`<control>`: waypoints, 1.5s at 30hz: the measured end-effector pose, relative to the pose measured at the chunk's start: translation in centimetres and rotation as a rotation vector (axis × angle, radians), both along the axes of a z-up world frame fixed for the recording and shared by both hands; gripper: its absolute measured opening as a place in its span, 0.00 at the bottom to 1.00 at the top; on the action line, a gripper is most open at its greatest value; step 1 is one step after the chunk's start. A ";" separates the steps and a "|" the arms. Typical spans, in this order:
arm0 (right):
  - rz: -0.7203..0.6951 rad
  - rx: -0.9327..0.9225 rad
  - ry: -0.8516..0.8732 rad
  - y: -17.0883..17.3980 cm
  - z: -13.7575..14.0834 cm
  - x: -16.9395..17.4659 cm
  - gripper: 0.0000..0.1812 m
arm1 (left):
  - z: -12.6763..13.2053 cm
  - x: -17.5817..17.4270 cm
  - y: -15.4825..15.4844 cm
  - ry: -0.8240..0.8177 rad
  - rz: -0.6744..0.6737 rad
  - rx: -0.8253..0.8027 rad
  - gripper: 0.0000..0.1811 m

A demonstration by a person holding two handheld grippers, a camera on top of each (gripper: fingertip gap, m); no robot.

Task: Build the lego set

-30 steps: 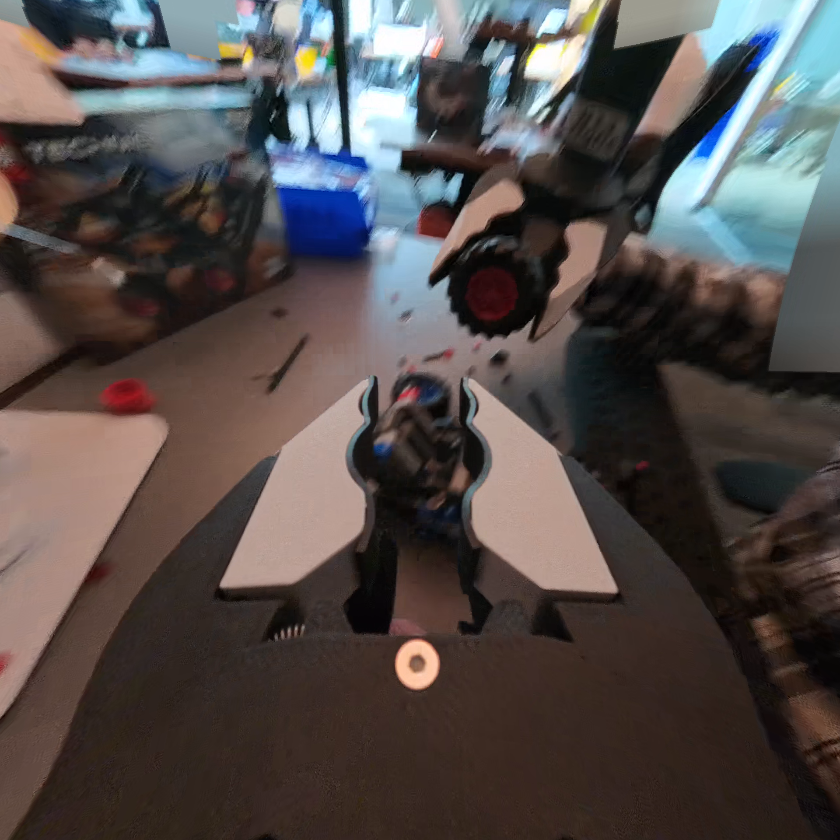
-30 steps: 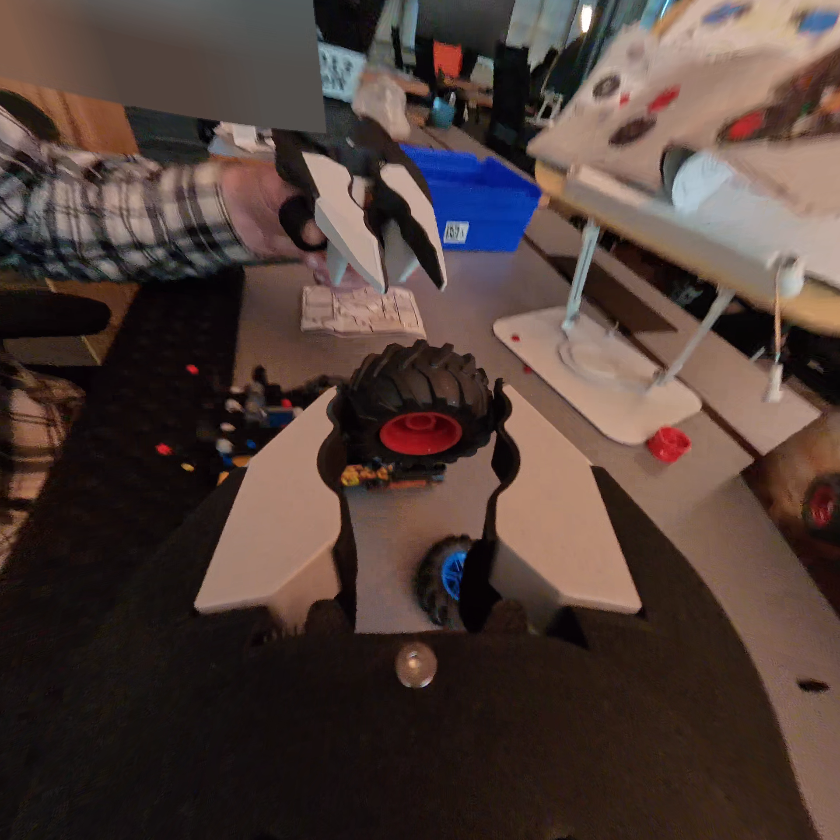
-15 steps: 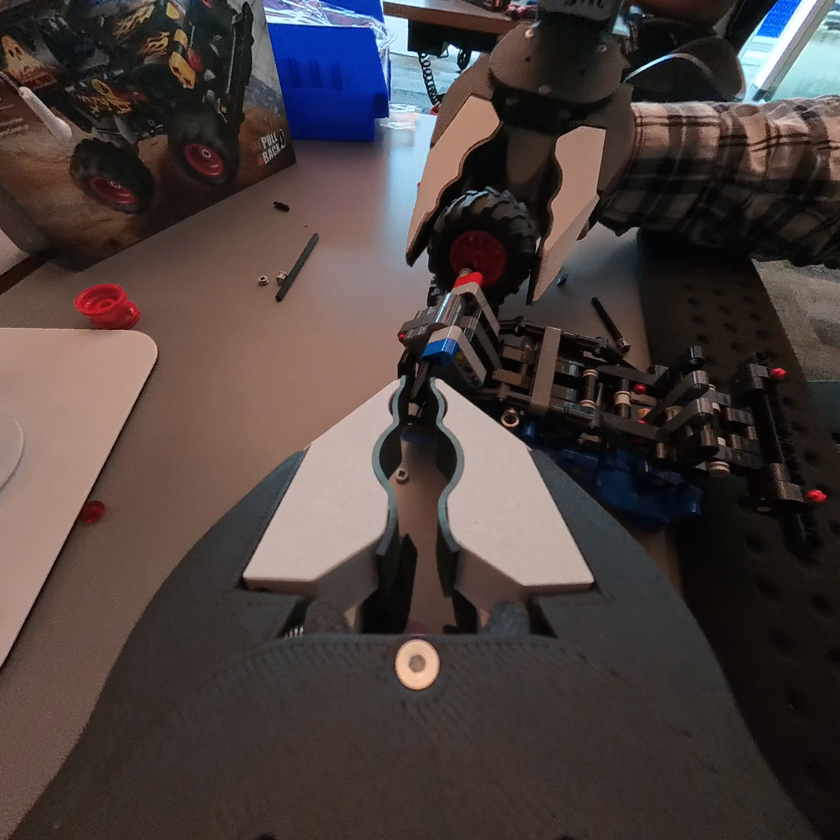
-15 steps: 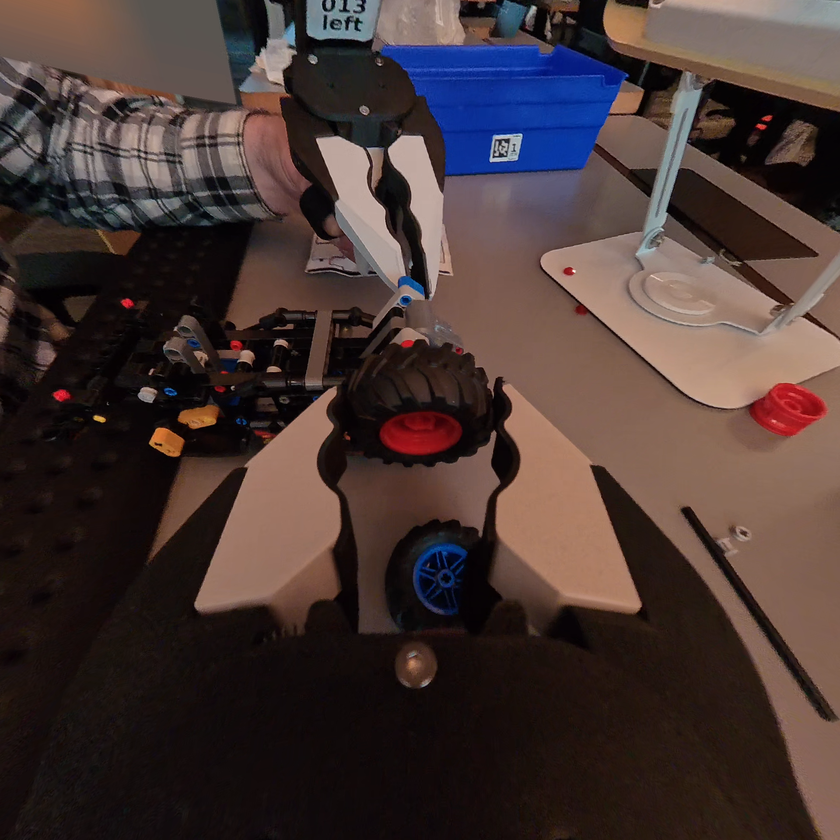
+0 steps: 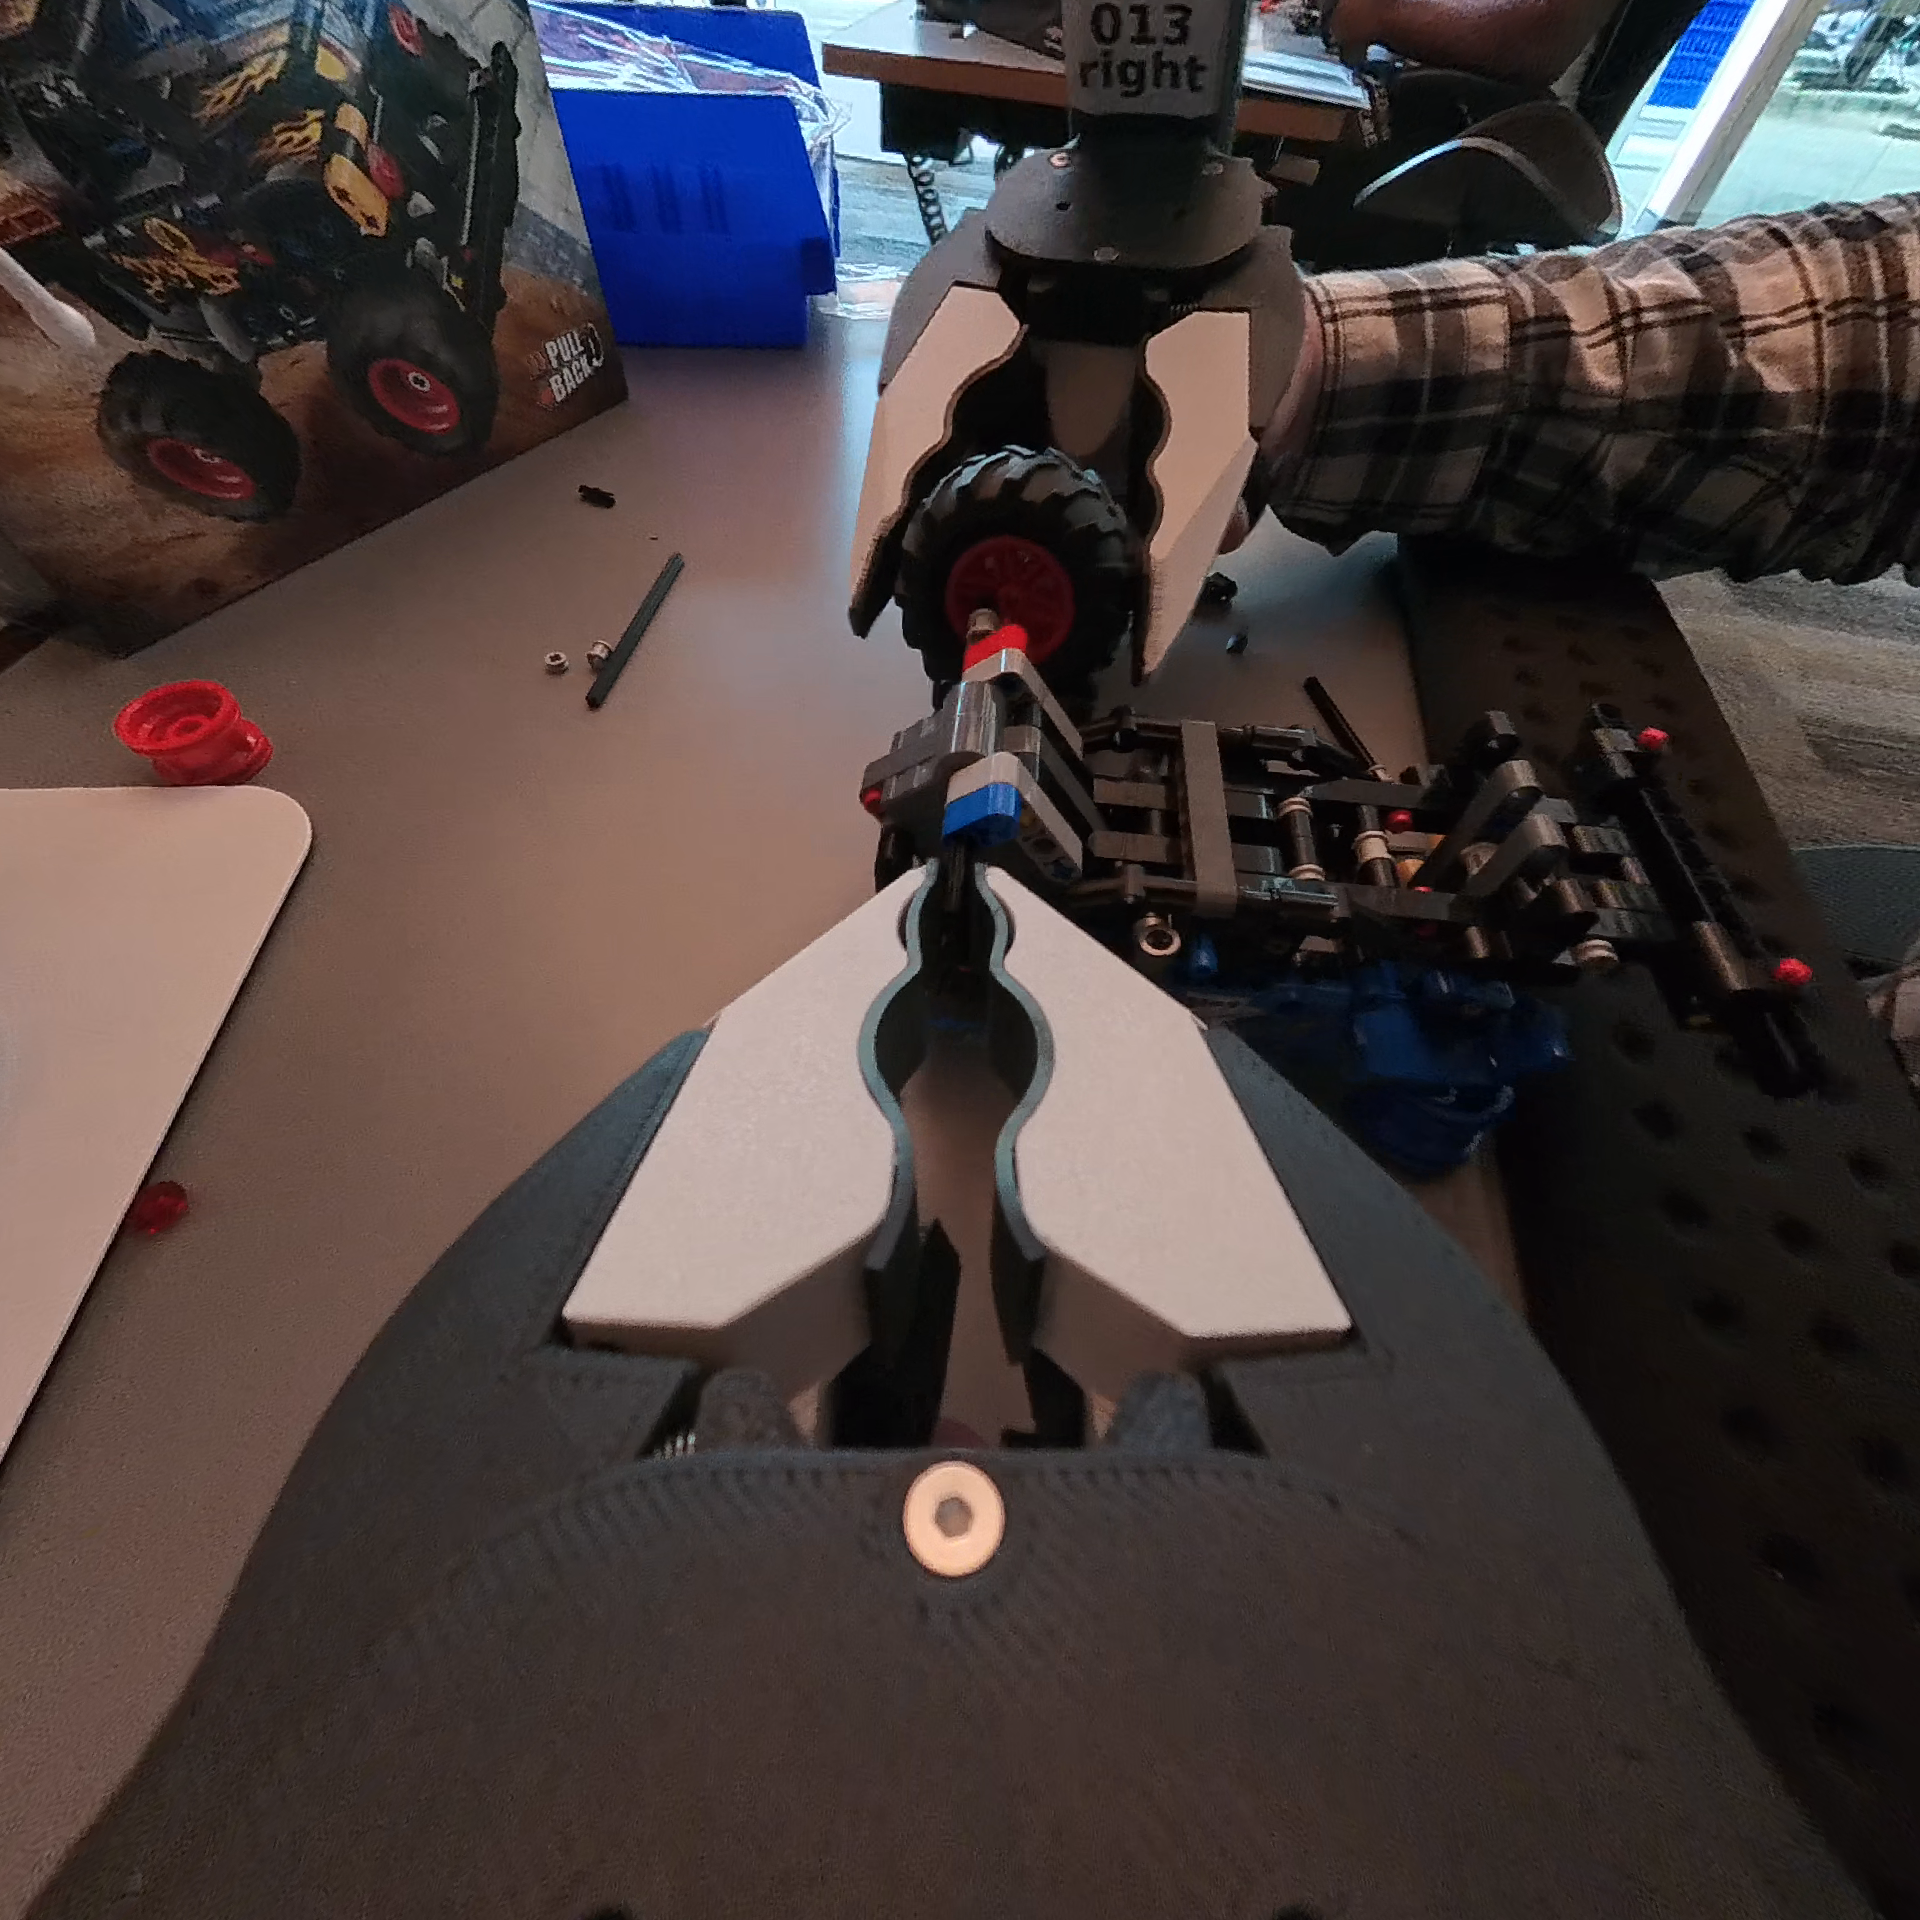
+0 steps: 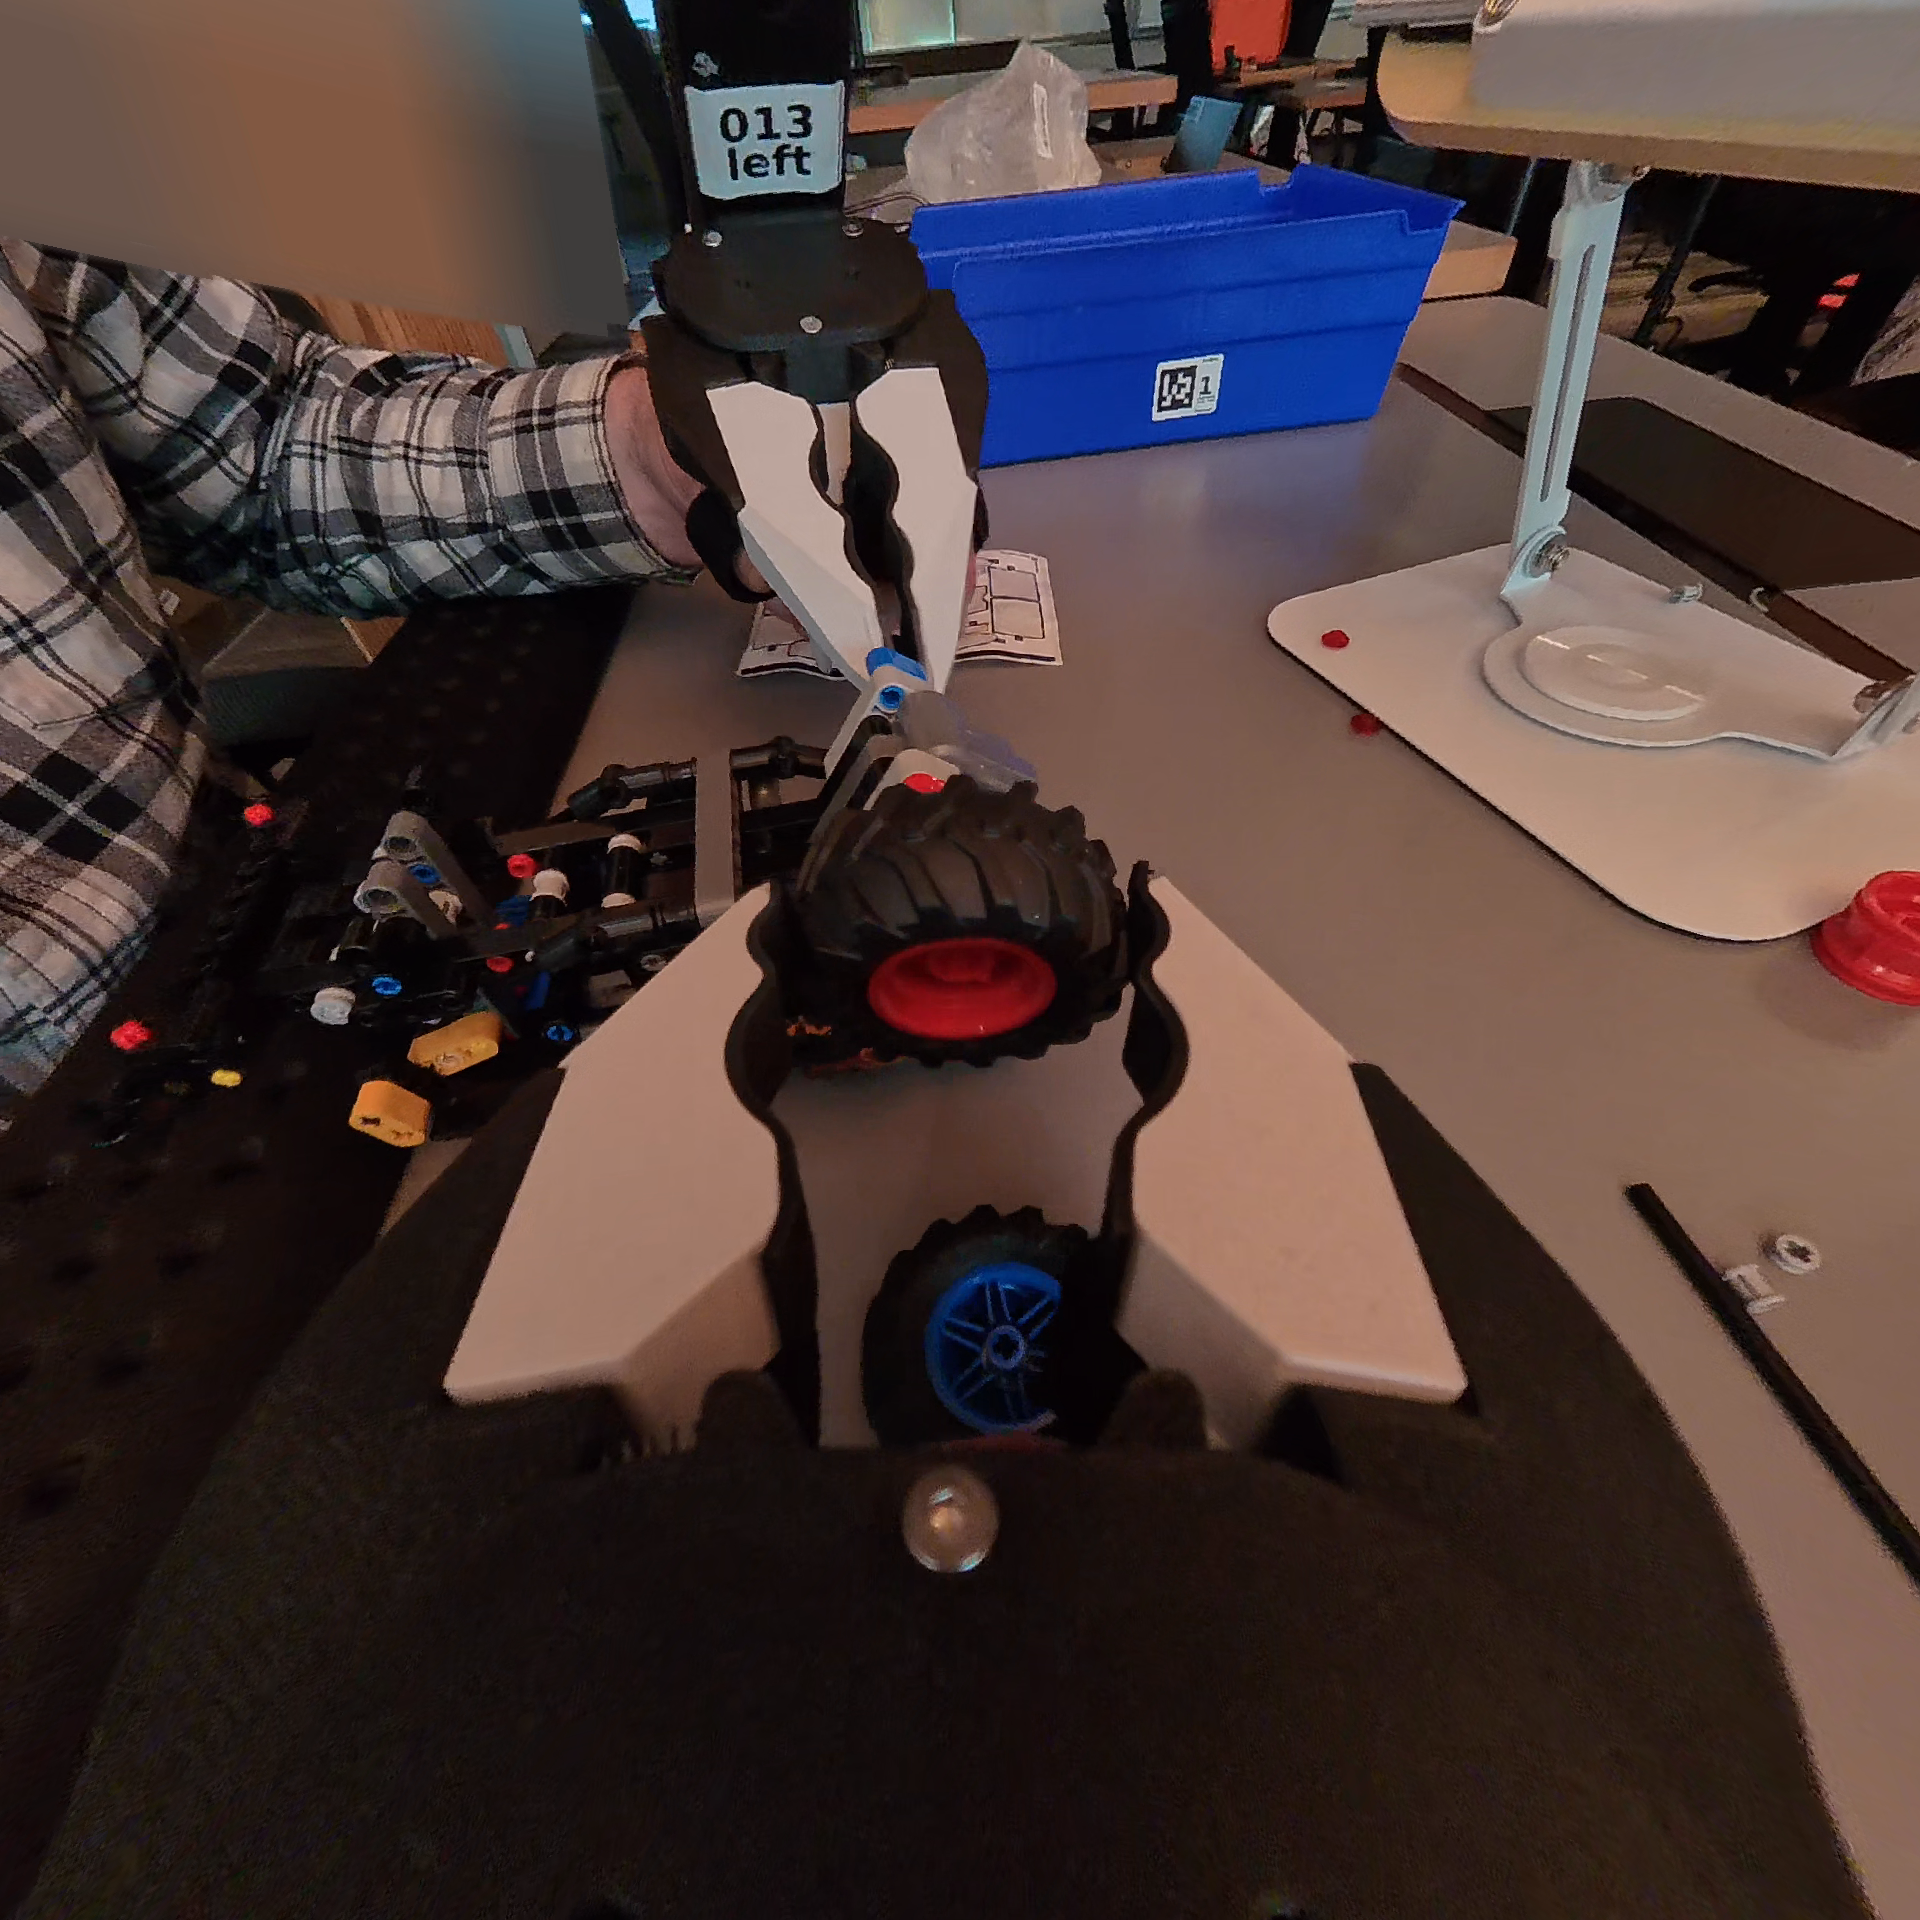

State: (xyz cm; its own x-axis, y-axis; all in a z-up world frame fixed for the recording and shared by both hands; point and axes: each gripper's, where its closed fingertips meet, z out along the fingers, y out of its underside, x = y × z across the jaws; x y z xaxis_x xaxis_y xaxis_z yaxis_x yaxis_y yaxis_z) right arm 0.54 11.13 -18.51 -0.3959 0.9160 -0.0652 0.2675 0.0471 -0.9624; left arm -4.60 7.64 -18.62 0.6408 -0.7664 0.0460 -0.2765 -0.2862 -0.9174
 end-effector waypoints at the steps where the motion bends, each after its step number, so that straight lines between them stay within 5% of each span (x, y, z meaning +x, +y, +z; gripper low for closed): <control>1: -0.001 0.000 -0.002 0.2 0.0 0.0 0.35 | 0.0 0.0 0.0 0.001 -0.001 0.001 0.01; 45: 0.210 -0.067 -0.105 0.2 0.1 -0.8 0.34 | -0.1 0.0 0.0 0.086 0.005 0.062 0.01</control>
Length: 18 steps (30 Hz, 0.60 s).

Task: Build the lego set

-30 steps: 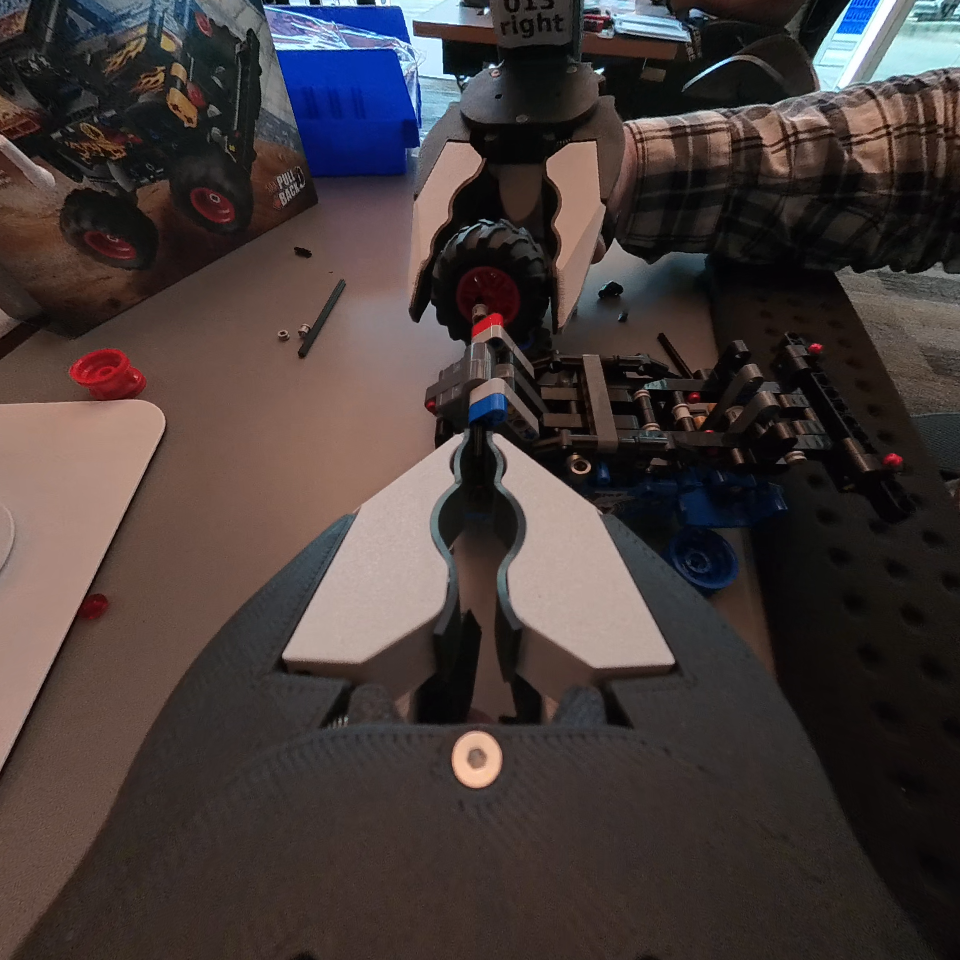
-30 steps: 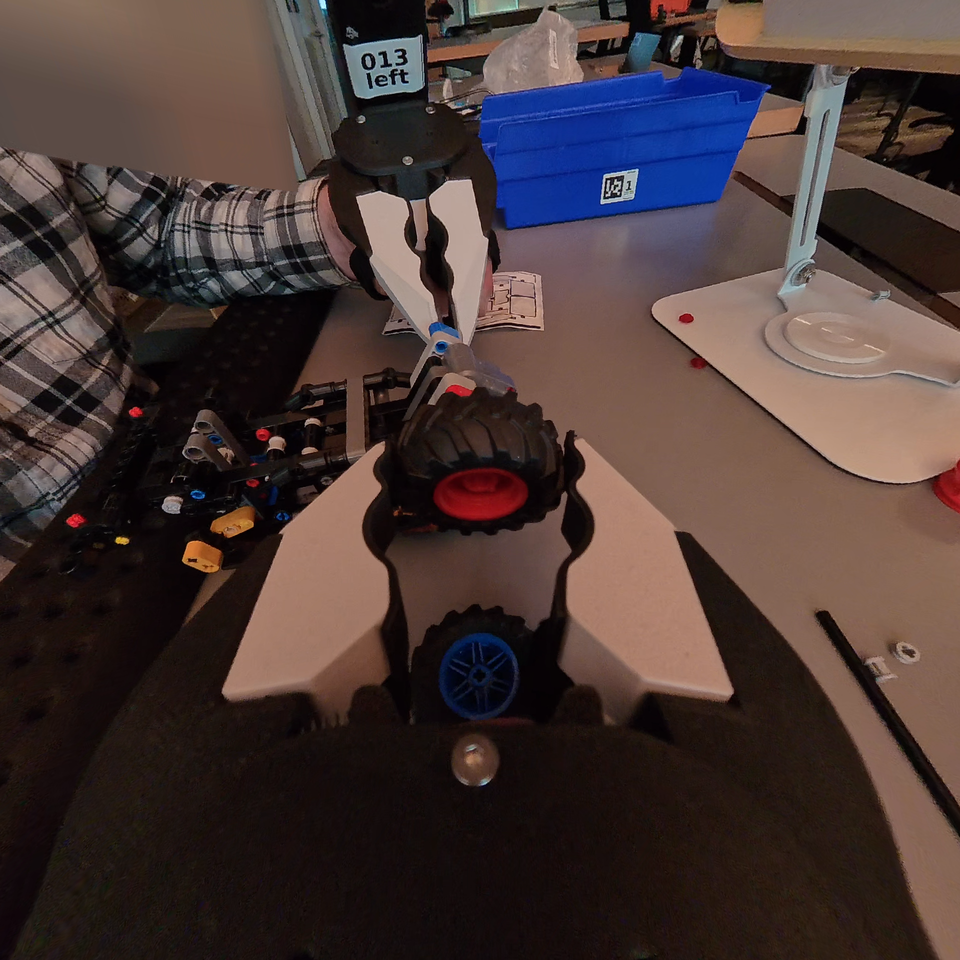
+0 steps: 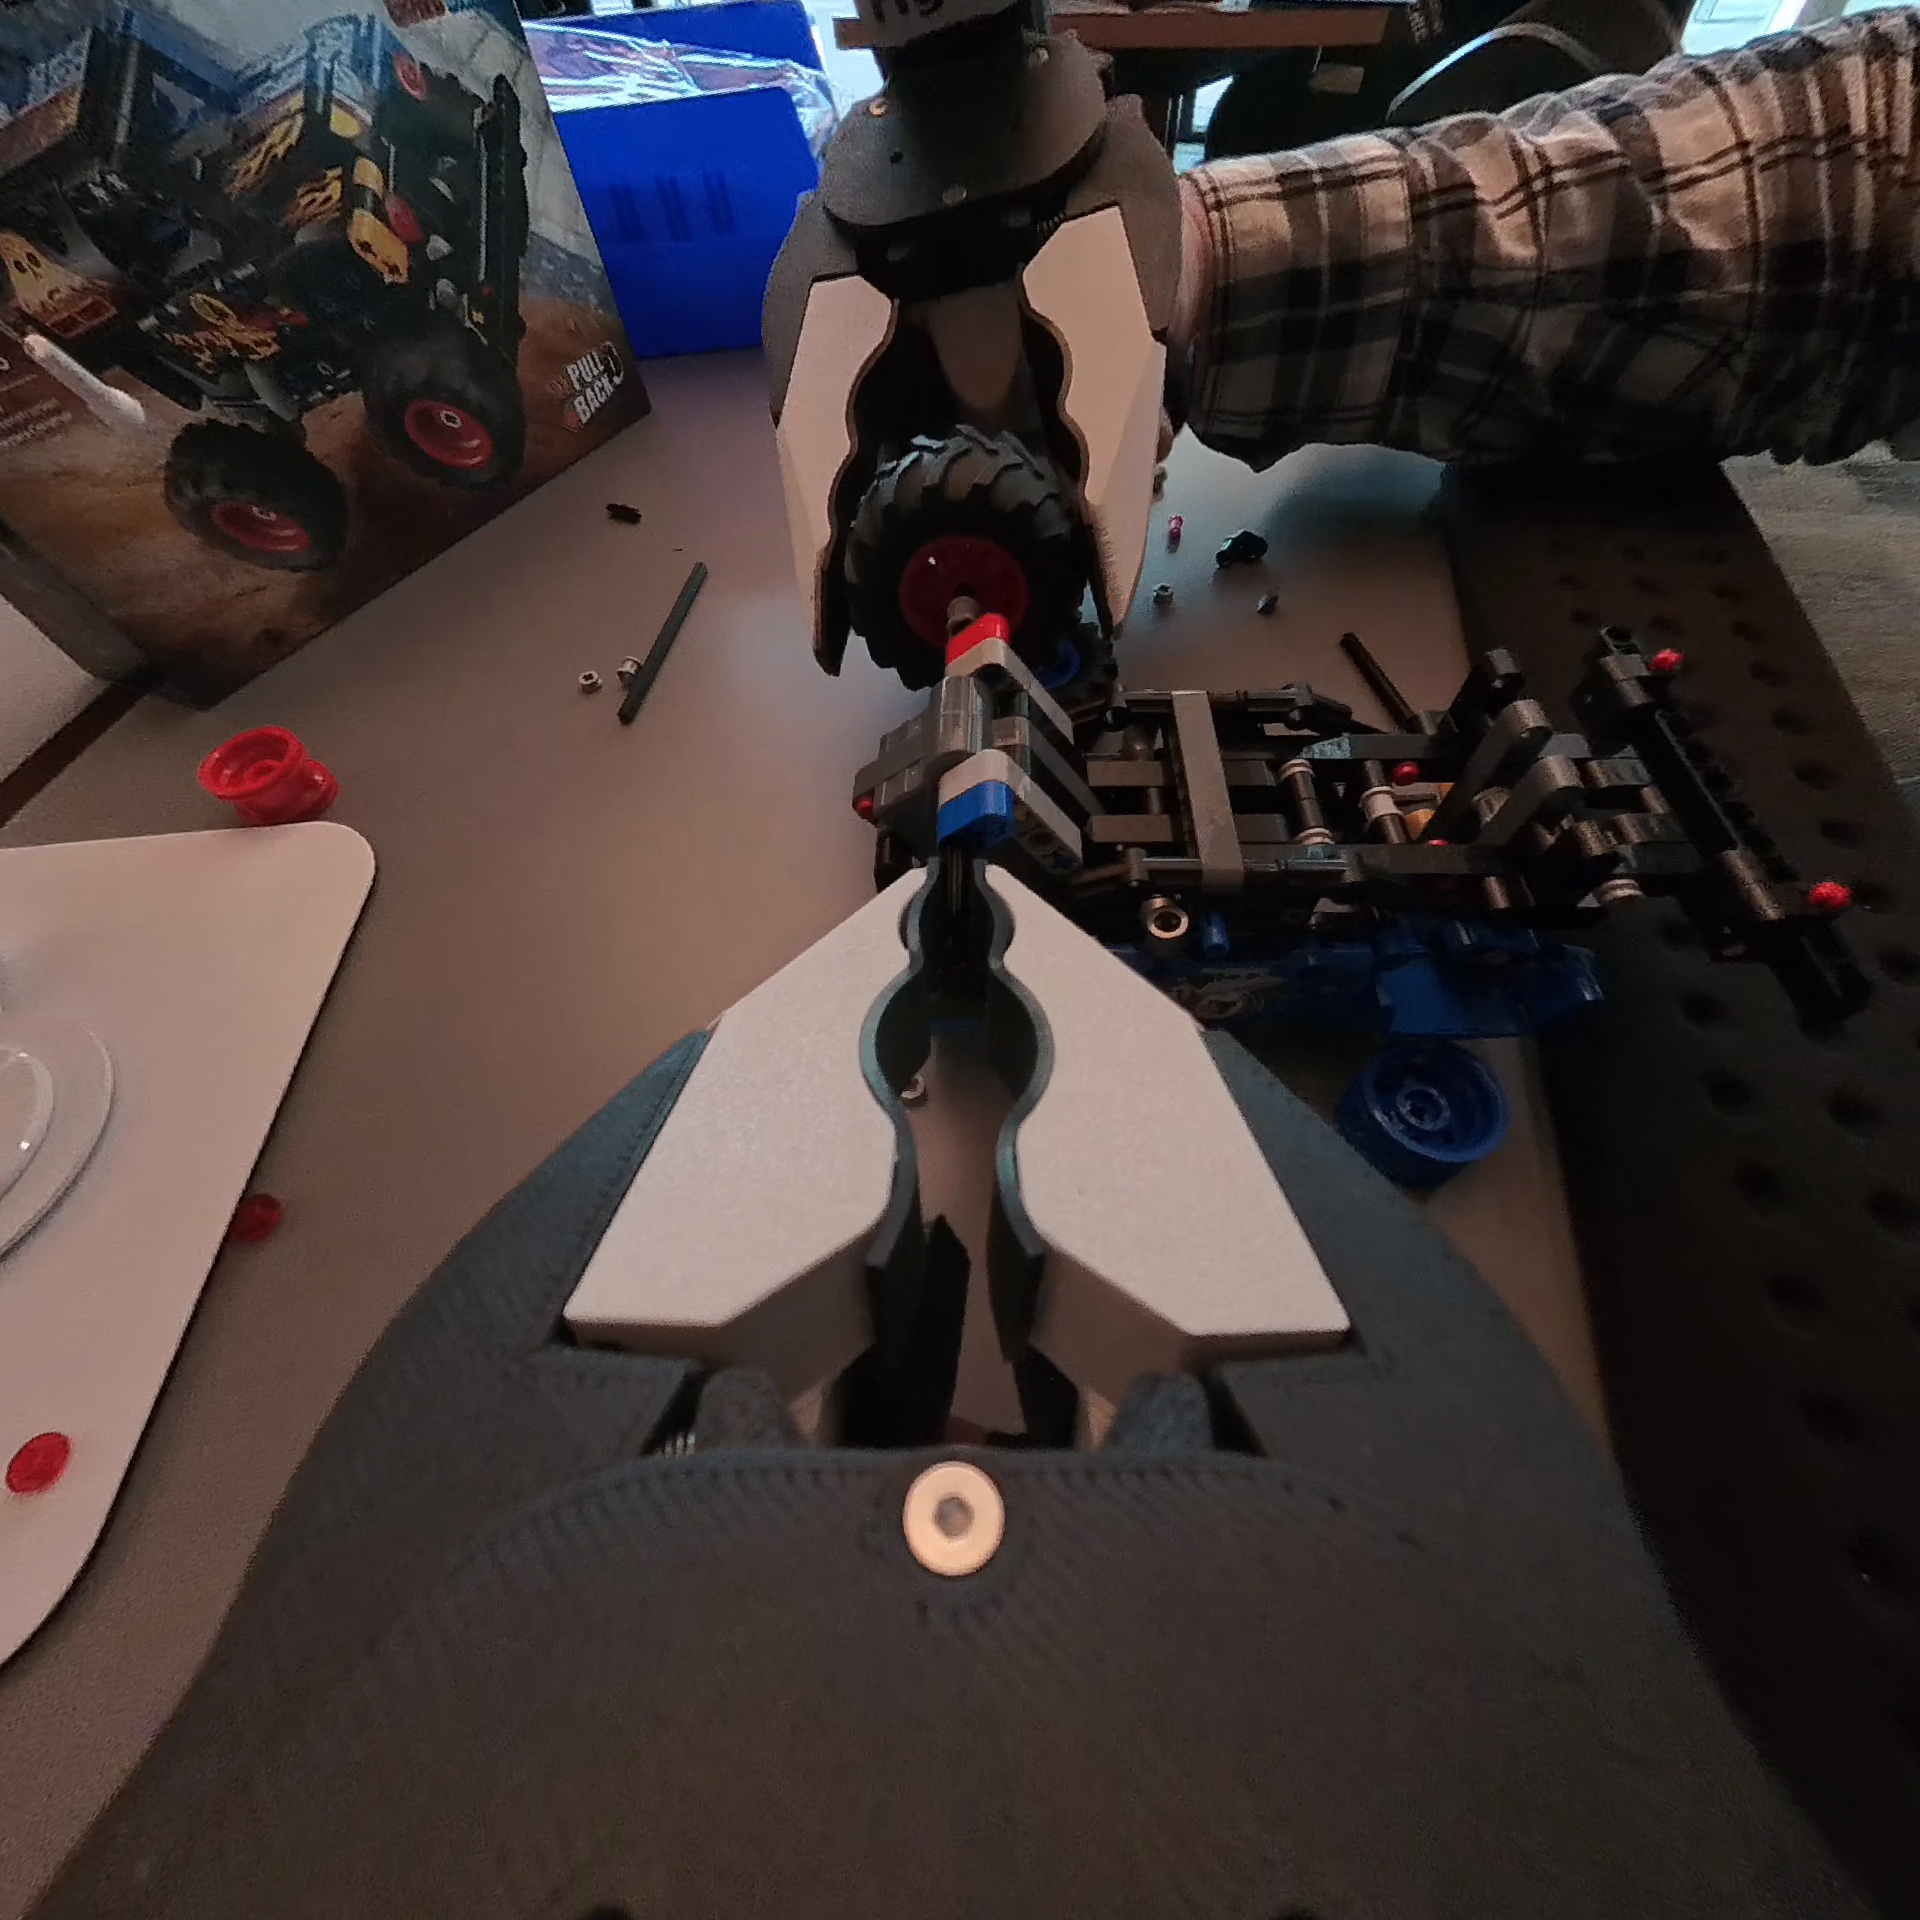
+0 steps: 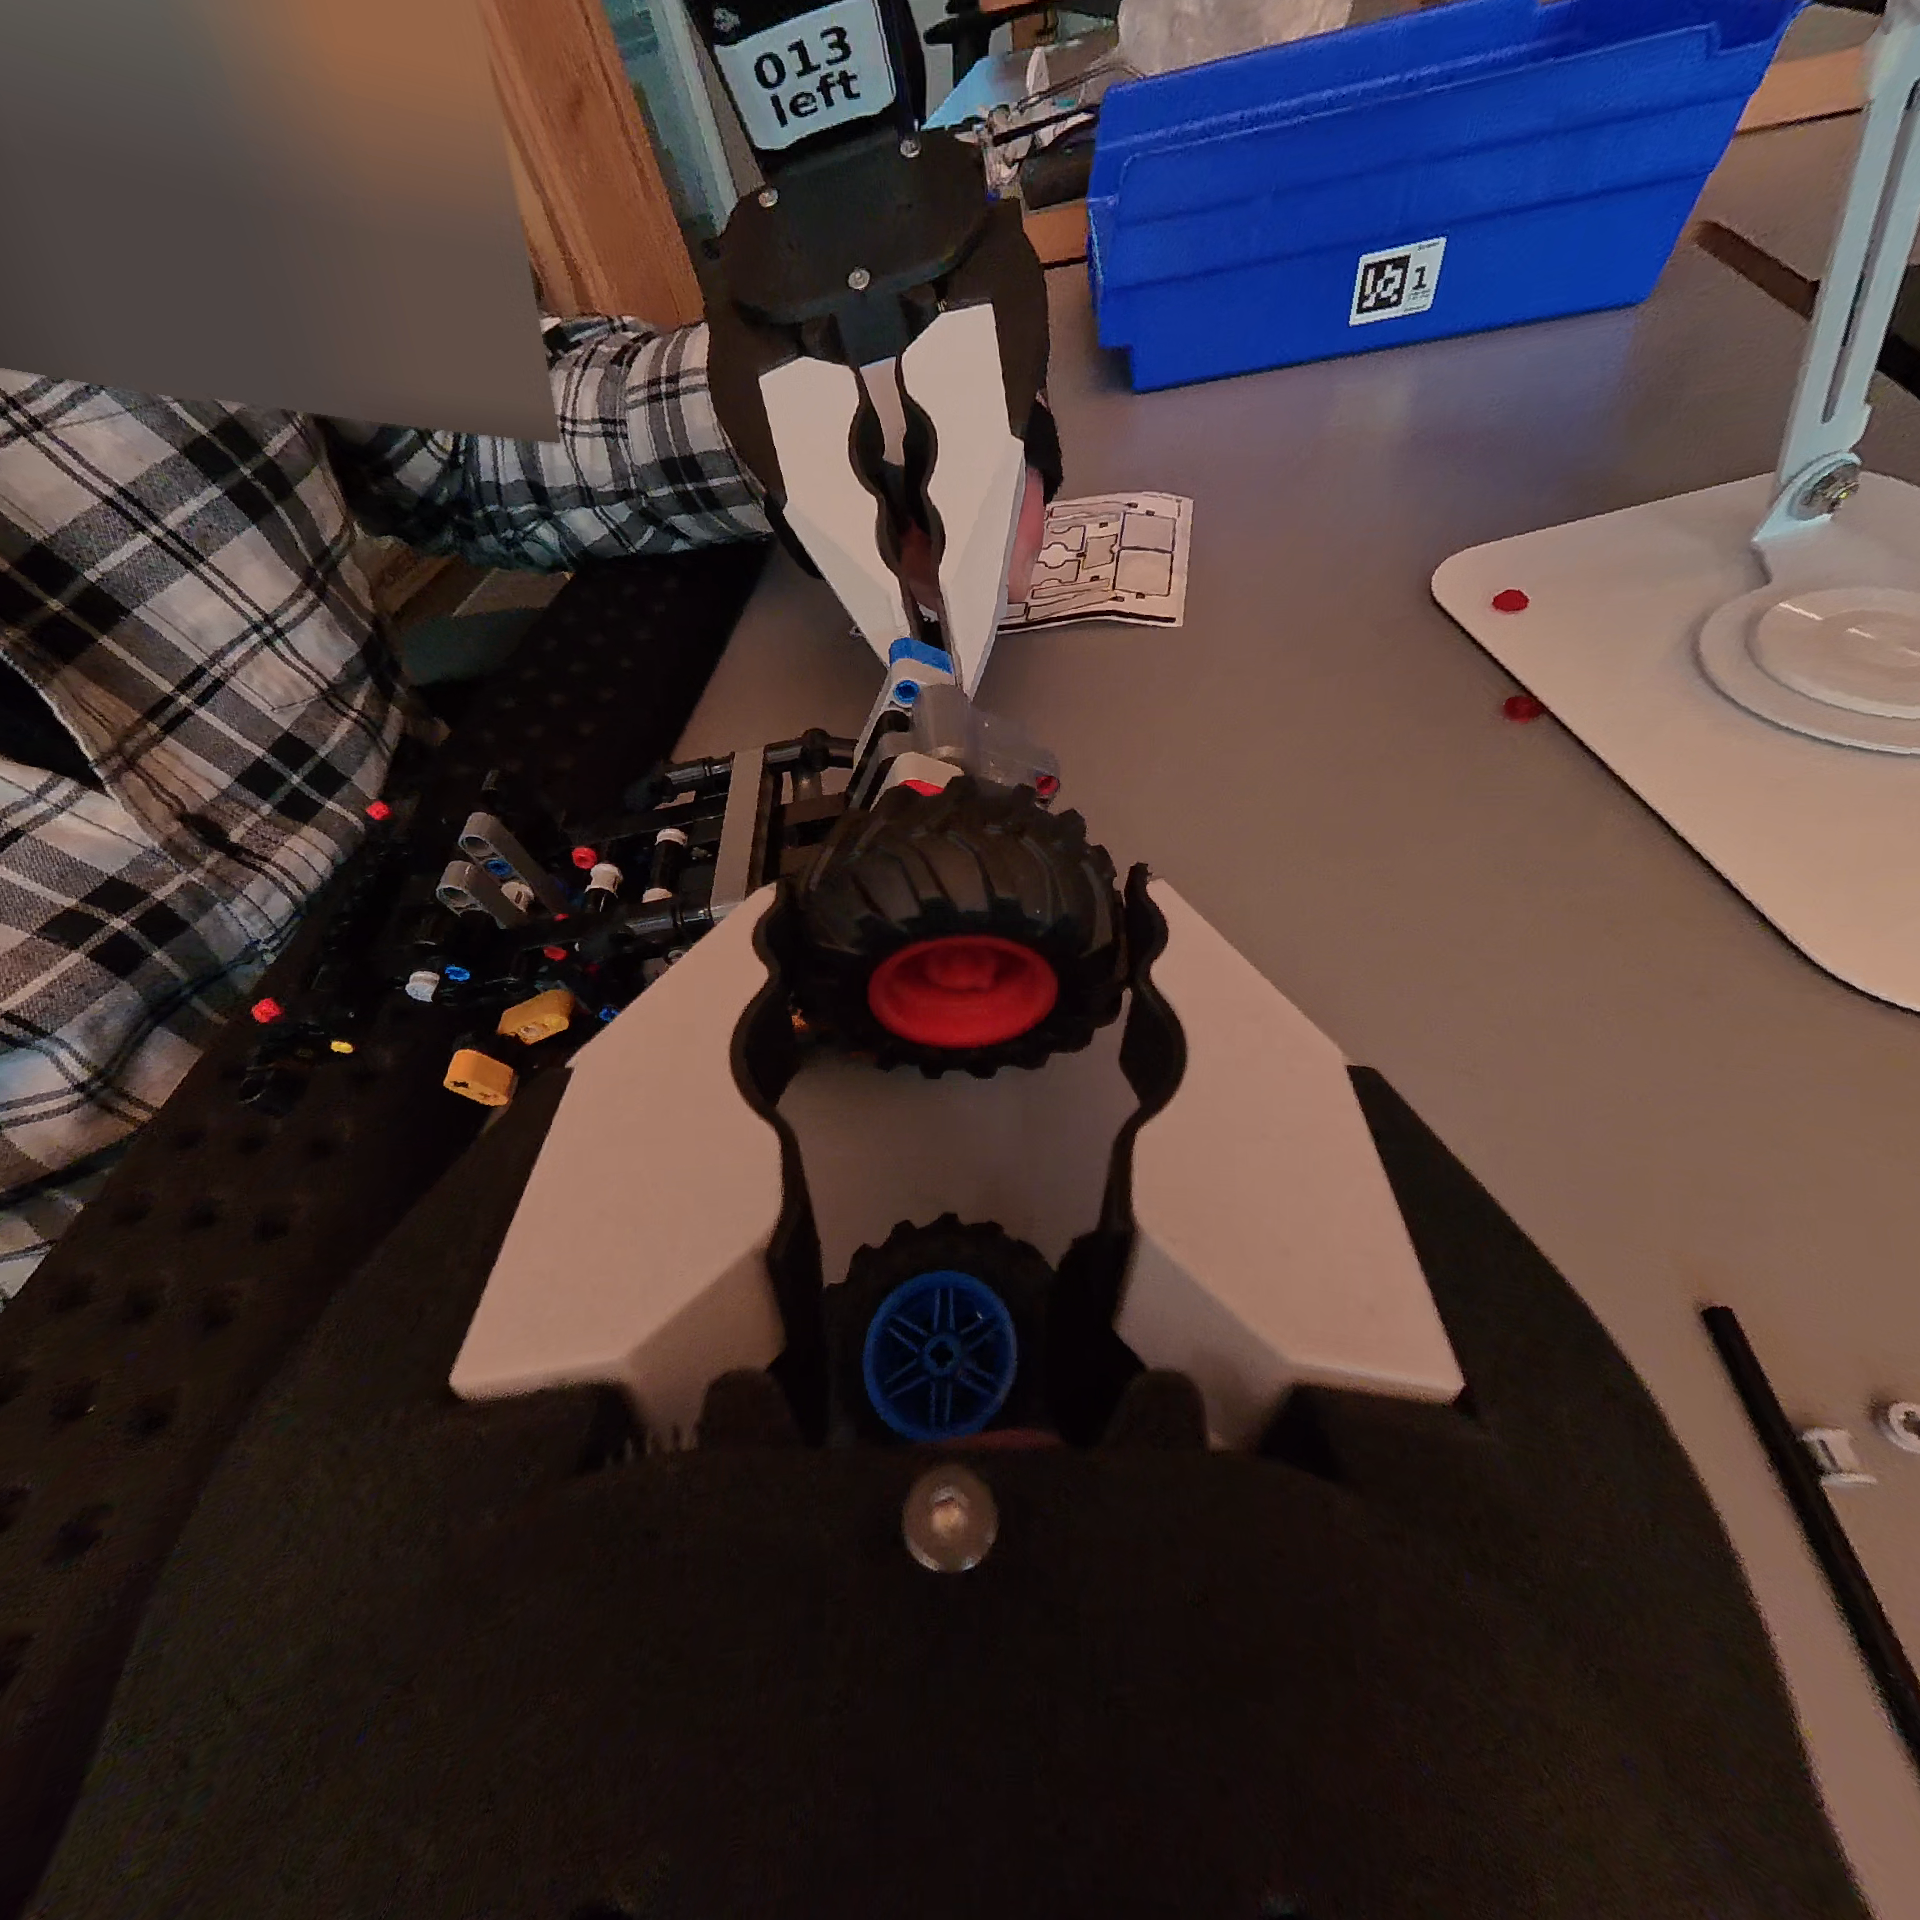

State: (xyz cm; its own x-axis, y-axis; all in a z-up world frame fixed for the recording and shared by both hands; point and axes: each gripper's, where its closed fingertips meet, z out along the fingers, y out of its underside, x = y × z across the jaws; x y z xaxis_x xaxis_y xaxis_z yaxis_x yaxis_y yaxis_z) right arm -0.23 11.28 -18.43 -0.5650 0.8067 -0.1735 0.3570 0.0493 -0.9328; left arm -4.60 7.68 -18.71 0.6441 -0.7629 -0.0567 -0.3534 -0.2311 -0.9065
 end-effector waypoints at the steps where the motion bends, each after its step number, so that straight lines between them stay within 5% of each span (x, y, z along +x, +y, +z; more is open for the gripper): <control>1: 0.006 0.000 -0.008 0.0 0.0 0.1 0.33 | 0.1 0.1 0.0 -0.001 -0.002 0.003 0.01; 18: 0.030 -0.001 -0.027 -0.9 0.1 -0.6 0.32 | -0.3 0.5 -0.1 -0.019 0.001 -0.033 0.01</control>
